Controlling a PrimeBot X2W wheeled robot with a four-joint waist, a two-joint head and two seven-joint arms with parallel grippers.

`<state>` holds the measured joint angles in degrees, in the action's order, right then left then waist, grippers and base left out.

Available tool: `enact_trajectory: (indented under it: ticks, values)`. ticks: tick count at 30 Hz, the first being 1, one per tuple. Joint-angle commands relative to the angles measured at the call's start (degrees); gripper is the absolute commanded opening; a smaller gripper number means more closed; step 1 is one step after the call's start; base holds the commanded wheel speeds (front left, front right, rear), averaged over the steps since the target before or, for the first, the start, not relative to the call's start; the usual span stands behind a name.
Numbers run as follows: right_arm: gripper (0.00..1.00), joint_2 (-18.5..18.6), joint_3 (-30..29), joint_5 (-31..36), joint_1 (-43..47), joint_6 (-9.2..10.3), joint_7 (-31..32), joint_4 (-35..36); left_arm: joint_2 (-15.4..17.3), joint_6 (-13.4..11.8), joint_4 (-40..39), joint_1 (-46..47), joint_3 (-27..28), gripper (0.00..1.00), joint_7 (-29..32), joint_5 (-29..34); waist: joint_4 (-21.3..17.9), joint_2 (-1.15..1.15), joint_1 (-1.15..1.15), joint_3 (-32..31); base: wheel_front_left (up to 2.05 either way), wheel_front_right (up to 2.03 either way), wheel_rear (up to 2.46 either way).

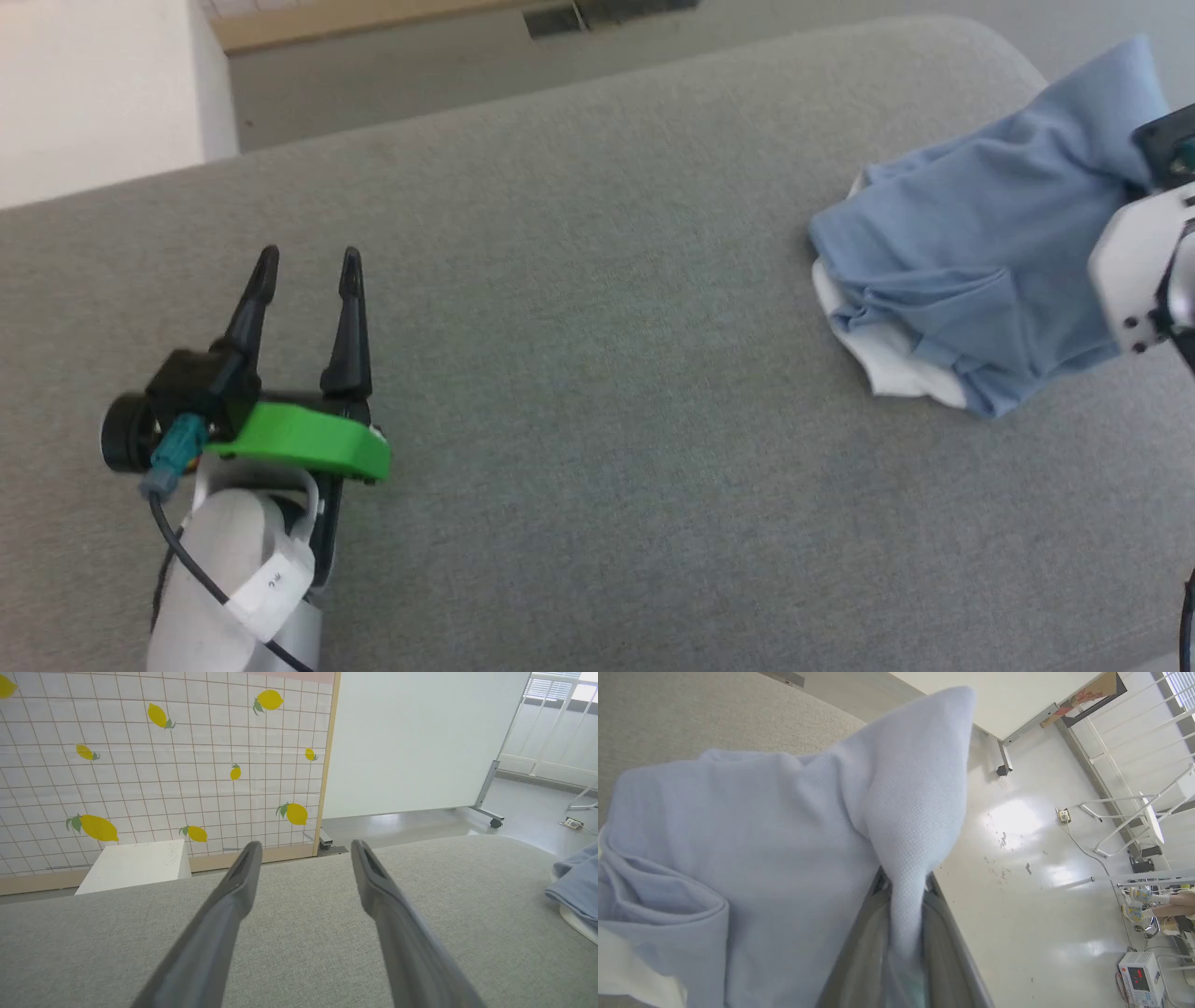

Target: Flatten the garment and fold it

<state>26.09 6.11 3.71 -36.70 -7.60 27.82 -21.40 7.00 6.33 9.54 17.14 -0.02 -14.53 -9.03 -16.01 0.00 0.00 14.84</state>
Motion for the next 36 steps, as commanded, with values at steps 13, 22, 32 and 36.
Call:
enact_trajectory:
  ticks: [13, 22, 32, 36]
  values:
    - [0.00, -3.8, -17.1, 12.7, -7.0, 0.11, -9.7, -11.8, 2.4, 0.2, -1.8, 3.5, -1.4, 1.00, 1.7, 0.5, 0.4, 0.00, 0.00, 9.6, 0.00, 0.00, 0.00]
    - [1.00, -7.0, -25.9, 15.1, -3.9, 0.11, -19.3, -13.0, 0.3, -0.4, 2.0, 0.1, -1.9, 1.00, 0.3, -1.2, 4.0, 0.00, 0.00, 0.5, 0.00, 0.00, 0.00]
    - [1.00, -9.5, -21.6, 3.6, 7.8, 0.11, -26.4, -2.8, -2.2, -1.1, 5.4, -5.4, -2.8, 1.00, -0.4, -3.2, 8.6, 0.00, 0.00, -10.4, 0.00, 0.00, 0.00]
    - [1.00, -11.8, -20.3, -1.2, 14.2, 0.11, -27.3, 5.0, -2.6, -1.3, 6.1, -7.1, -3.1, 1.00, -0.4, -3.7, 11.0, 0.00, 0.00, -12.6, 0.00, 0.00, 0.00]
